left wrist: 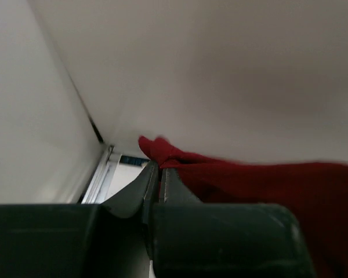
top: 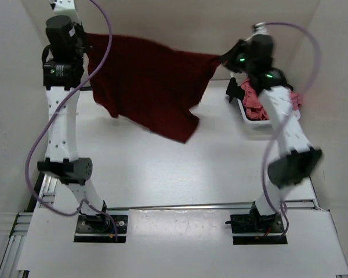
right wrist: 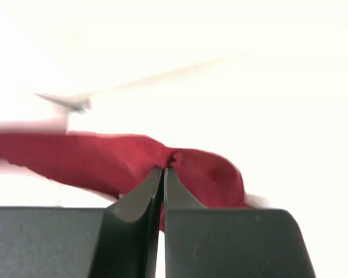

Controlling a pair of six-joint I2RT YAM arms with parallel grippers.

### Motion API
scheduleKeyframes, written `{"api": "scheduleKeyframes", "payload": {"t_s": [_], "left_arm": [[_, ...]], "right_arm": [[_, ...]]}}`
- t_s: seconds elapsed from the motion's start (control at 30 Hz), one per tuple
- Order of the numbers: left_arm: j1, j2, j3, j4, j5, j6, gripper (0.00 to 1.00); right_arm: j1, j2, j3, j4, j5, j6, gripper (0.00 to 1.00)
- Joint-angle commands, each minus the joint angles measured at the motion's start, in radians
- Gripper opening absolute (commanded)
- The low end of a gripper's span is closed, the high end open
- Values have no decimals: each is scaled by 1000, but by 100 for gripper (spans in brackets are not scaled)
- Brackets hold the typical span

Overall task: Fold and stack the t-shirts
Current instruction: Flatten out the tshirt

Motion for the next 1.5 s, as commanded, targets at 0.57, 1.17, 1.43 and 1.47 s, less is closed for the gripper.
{"api": "scheduleKeyframes", "payload": {"t_s": [0.57, 1.17, 1.43, 1.47], "left_arm": [[-78, -756, -1226, 43, -4, -1, 10], [-98, -1239, -1806, -372, -45, -1, 10], [-78, -569, -1334, -95, -16, -1, 10], [-56, -387, -1029, -95, -16, -1, 10]], "right_arm": [[77, -804, -949, -120, -56, -40, 0], [229, -1497, -1672, -400, -109, 405, 0], [79, -300, -608, -420, -2, -125, 0], [59, -199, -405, -475, -2, -143, 0]]}}
